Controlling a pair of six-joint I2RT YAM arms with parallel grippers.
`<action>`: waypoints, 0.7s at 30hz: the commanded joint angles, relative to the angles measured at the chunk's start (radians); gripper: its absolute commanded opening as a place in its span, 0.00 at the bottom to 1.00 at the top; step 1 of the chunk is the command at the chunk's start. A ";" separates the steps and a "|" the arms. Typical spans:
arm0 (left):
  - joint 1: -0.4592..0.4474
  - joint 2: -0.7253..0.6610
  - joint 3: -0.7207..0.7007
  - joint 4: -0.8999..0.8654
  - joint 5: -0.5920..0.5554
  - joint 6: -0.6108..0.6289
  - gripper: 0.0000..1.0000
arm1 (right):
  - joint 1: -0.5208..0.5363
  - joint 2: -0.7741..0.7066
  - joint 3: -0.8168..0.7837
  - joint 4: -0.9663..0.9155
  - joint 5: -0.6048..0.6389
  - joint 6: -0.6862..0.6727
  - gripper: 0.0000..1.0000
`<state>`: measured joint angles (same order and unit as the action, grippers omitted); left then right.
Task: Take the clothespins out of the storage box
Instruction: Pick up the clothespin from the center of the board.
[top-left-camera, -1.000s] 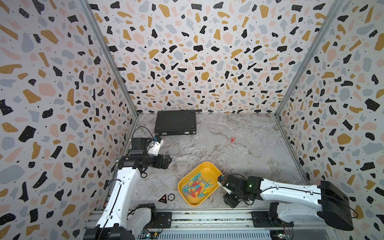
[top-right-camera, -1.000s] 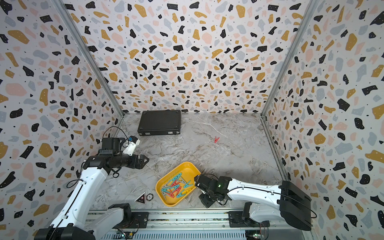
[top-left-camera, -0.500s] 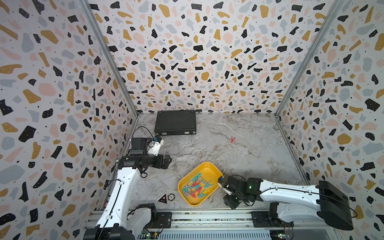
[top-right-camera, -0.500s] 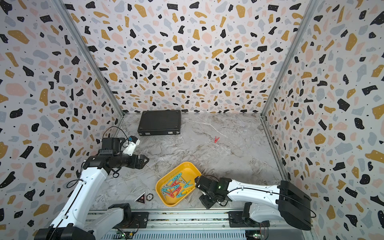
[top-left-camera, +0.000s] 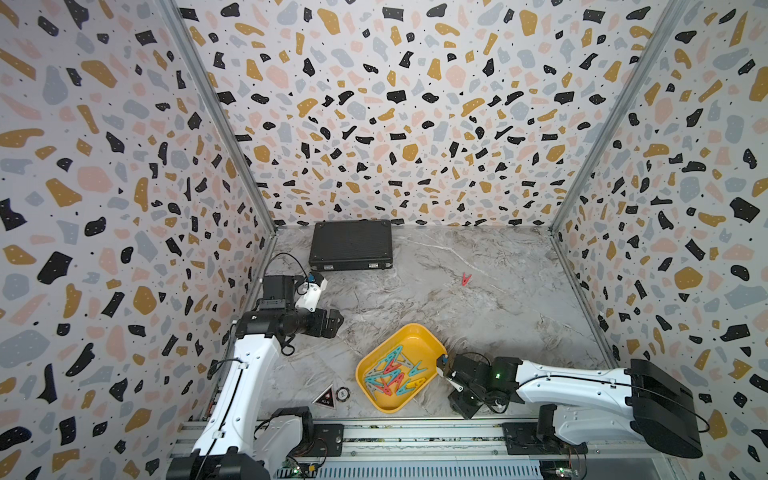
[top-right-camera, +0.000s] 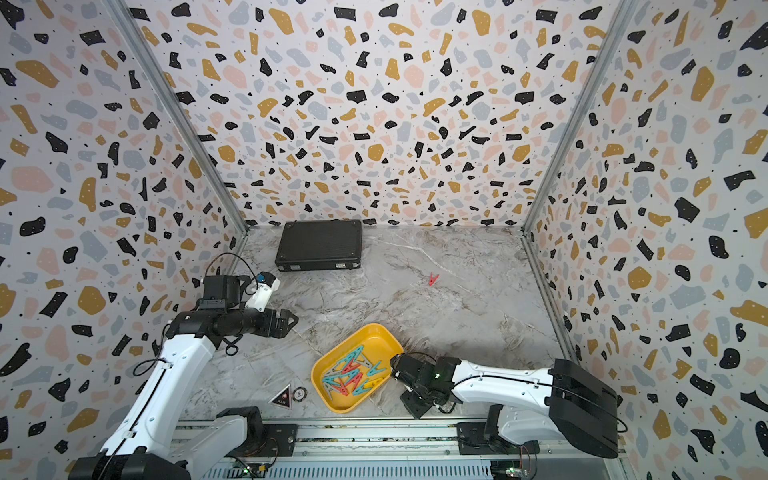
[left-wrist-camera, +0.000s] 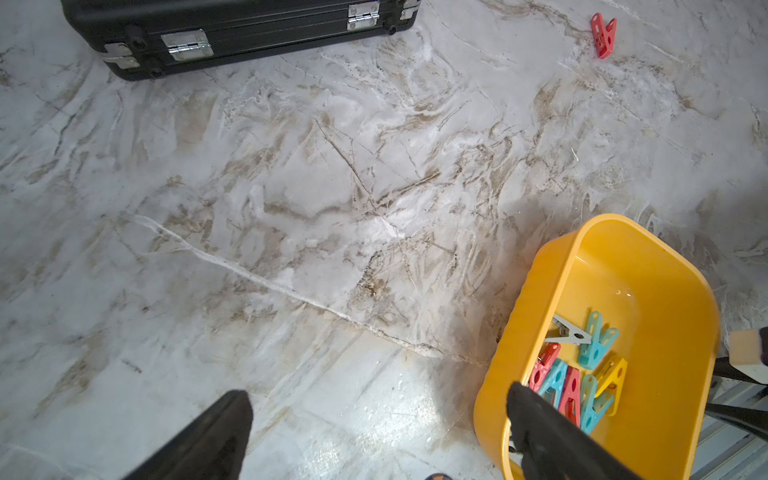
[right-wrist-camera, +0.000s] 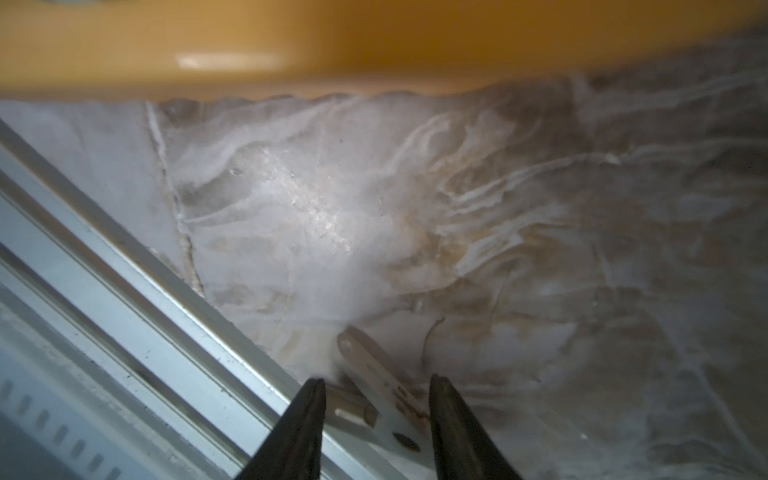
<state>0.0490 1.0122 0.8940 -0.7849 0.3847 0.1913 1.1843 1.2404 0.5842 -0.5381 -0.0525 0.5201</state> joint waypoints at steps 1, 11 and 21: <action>-0.003 -0.001 -0.008 0.003 0.022 0.013 1.00 | 0.005 0.006 -0.006 -0.013 0.054 0.024 0.40; -0.003 -0.001 -0.008 0.003 0.021 0.013 1.00 | 0.005 -0.003 -0.004 -0.041 0.149 0.080 0.12; -0.003 -0.002 -0.008 0.002 0.021 0.013 1.00 | -0.006 -0.109 0.028 -0.142 0.333 0.194 0.00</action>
<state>0.0490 1.0122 0.8940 -0.7849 0.3847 0.1913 1.1839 1.1828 0.5835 -0.6010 0.1814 0.6518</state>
